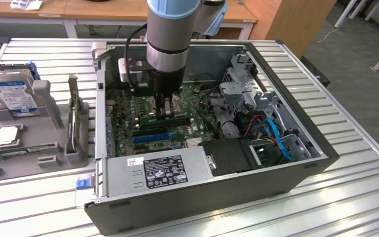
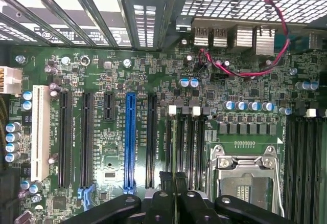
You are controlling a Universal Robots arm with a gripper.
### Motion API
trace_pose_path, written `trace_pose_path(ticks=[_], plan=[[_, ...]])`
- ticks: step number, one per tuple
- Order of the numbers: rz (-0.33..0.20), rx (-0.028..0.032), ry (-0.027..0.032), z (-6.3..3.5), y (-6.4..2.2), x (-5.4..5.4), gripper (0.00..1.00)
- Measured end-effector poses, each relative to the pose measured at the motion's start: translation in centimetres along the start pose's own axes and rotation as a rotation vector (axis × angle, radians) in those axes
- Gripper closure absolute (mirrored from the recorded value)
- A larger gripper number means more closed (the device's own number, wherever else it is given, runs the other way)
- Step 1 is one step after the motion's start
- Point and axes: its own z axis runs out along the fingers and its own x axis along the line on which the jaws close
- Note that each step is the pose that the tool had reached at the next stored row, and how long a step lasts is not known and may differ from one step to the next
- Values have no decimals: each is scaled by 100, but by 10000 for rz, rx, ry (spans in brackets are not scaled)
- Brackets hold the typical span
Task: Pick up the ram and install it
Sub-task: 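Insert the ram into the slot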
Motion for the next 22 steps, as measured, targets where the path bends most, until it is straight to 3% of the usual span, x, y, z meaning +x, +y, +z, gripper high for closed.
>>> trace_pose_path(ticks=[1,2,6,7,12,13,14,22], plan=[[-1,-33,-1,-3,-3,0,88],[6,-123,-3,-7,-5,0,88],[52,-780,2,-19,-12,-1,88],[57,-854,2,-23,-13,-1,88],[58,-874,0,-22,-16,-1,88],[64,-965,1,-22,-21,-2,88],[74,-1100,12,-22,-24,-2,88],[75,-1107,14,-23,-55,-1,88]])
